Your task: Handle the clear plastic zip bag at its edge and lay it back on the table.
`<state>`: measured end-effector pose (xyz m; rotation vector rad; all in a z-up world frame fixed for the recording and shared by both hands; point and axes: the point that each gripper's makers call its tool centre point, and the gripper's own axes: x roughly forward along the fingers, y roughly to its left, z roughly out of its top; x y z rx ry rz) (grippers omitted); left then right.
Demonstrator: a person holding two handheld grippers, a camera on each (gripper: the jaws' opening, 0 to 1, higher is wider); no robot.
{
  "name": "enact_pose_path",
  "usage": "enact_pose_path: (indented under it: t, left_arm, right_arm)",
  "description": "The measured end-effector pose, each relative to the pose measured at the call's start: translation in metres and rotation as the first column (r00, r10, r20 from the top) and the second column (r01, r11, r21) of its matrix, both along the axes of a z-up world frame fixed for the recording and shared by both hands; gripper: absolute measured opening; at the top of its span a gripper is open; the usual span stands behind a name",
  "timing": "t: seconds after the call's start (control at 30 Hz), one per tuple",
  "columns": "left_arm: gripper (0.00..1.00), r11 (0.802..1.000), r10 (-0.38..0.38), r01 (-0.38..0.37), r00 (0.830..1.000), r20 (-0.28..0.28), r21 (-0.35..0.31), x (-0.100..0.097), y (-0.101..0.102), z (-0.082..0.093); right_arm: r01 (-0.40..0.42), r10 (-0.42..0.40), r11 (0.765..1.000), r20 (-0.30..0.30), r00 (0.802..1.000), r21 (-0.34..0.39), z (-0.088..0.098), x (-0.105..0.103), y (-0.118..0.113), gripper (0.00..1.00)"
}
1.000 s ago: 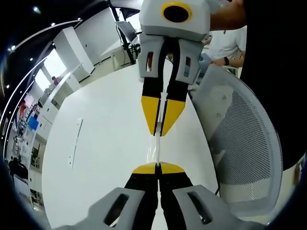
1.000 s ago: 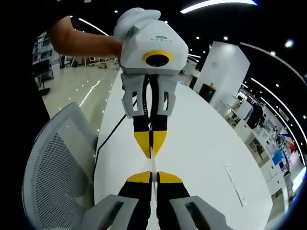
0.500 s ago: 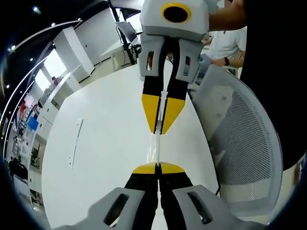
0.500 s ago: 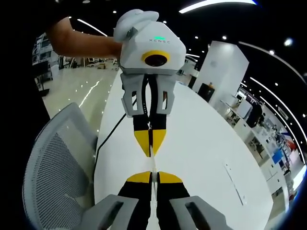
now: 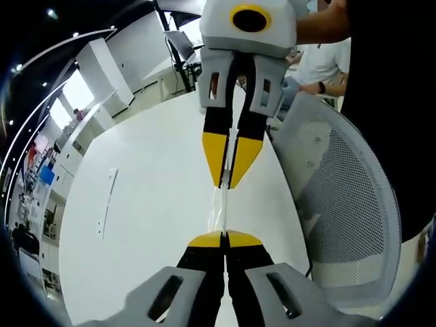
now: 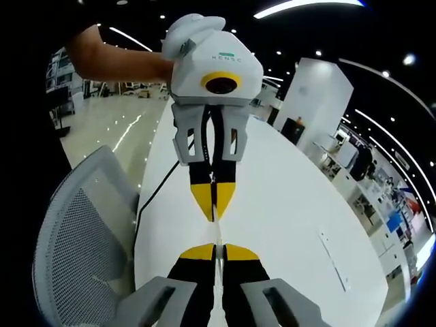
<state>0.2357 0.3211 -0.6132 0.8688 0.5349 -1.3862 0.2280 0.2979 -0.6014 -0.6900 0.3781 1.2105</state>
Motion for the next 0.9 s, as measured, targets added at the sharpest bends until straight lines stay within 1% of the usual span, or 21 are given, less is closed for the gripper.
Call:
enact_pose_path:
  t: [0.57, 0.9]
  left_arm:
    - [0.0, 1.0, 0.007, -0.007, 1.0, -0.009, -0.003, 0.0005, 0.0037, -0.0013]
    - [0.0, 1.0, 0.005, -0.005, 1.0, -0.014, -0.002, 0.0019, 0.0034, -0.0024]
  right_arm:
    - [-0.008, 0.008, 1.0, -0.007, 1.0, -0.001, -0.0018, 0.0009, 0.0023, 0.0]
    - [-0.001, 0.001, 1.0, -0.011, 1.0, 0.004, -0.0027, 0.0017, -0.0006, 0.0]
